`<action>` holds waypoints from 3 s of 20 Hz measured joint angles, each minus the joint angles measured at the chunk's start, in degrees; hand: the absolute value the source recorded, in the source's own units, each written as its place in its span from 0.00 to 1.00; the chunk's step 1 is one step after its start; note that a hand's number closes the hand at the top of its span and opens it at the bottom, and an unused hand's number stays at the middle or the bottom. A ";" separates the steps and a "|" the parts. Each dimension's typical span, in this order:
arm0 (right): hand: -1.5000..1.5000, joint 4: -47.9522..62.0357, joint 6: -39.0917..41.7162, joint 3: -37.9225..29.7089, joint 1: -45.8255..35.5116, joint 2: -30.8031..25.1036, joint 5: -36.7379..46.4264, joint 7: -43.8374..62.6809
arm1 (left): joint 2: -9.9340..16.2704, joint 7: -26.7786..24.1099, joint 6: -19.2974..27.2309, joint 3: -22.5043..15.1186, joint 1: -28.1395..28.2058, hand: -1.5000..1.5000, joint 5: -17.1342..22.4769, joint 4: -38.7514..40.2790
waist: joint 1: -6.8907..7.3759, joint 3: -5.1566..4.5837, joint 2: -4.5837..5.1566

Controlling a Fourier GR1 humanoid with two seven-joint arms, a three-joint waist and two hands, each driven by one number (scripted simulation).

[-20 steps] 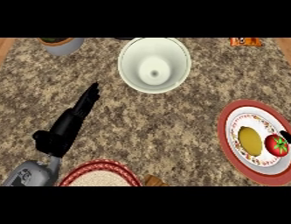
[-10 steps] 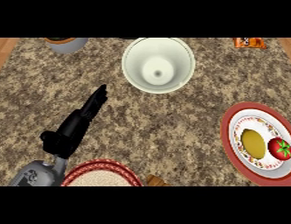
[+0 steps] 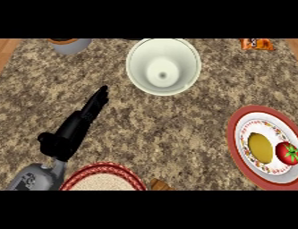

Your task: Pick the tomato from the plate and place it in the bowl

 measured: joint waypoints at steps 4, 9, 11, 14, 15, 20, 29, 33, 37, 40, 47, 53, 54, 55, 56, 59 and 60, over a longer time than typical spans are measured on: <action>0.00 -4.32 7.48 0.68 -3.12 1.38 -2.80 10.40 | -1.07 0.02 -0.31 0.49 0.06 0.50 -0.97 0.84 | -0.46 0.06 -0.05; 0.00 -7.12 10.45 0.76 -3.68 5.39 -1.99 18.62 | -1.72 0.10 -1.71 2.14 1.08 0.50 -1.94 0.24 | -0.76 0.13 -0.09; 0.00 -8.86 10.67 0.10 -2.63 6.91 -0.98 20.22 | -1.71 1.06 -2.08 2.59 2.84 0.50 -2.37 -2.15 | -0.82 0.17 -0.11; 0.00 -10.68 11.20 -1.09 -1.68 9.05 1.21 21.45 | -2.73 2.46 -3.15 4.36 2.10 0.50 -2.76 -1.99 | -0.97 0.18 -0.10; 0.00 -10.48 11.07 -1.31 -1.66 9.78 2.66 20.96 | -3.36 2.21 -3.35 4.47 2.12 0.50 -3.42 -1.38 | -0.97 0.18 -0.09; 0.00 -12.28 8.41 -3.40 2.32 10.81 8.69 16.91 | -4.61 1.85 -4.64 5.77 3.26 0.50 -4.83 -1.81 | -1.08 0.20 -0.09; 0.00 -14.01 0.63 -4.56 6.84 15.56 20.38 13.27 | -7.14 4.21 -5.86 6.73 3.48 0.50 -7.78 -3.18 | -1.06 0.21 -0.09; 0.00 -9.70 -1.77 -5.98 6.80 16.89 24.88 9.77 | -7.95 4.02 -7.26 8.35 3.11 0.50 -8.46 -2.25 | -0.99 0.21 -0.05; 0.00 -6.19 -1.53 -7.37 5.48 18.58 27.91 8.61 | -9.11 3.45 -8.35 9.36 3.12 0.50 -9.86 -1.32 | -0.96 0.22 -0.03; 0.00 -3.55 -1.94 -7.79 5.62 20.04 30.07 6.95 | -9.61 3.63 -9.17 10.12 3.54 0.50 -10.53 -1.89 | -0.90 0.19 -0.04; 0.00 1.51 -3.19 -9.64 4.60 23.37 34.36 3.12 | -11.79 3.56 -10.87 11.68 3.46 0.50 -12.33 -1.05 | -0.91 0.21 -0.03; 1.00 9.80 -5.55 -11.33 0.03 24.68 36.91 -4.11 | -13.31 4.54 -11.35 11.70 4.61 0.50 -13.94 -2.58 | -0.74 0.17 -0.02; 1.00 10.06 -6.06 -11.45 -0.51 24.81 37.27 -5.00 | -13.55 4.41 -11.51 11.83 4.67 0.50 -13.95 -2.45 | -0.76 0.19 -0.02; 1.00 9.49 -7.23 -11.45 0.12 25.20 37.76 -5.67 | -13.53 4.46 -11.70 12.27 4.37 0.50 -14.01 -2.11 | -0.83 0.16 -0.05; 1.00 10.56 -9.12 -11.46 -0.20 25.78 38.64 -6.56 | -13.86 4.56 -11.62 12.03 4.56 0.50 -14.35 -2.38 | -0.81 0.08 -0.08; 1.00 12.01 -10.84 -12.51 -1.29 26.39 39.97 -8.35 | -14.25 4.13 -12.38 13.36 3.72 0.50 -14.58 -1.31 | -0.85 0.11 -0.07; 1.00 12.76 -11.43 -12.95 -1.53 26.52 40.41 -9.19 | -14.34 4.23 -12.76 13.64 3.78 0.50 -14.64 -1.29 | -0.85 0.13 -0.07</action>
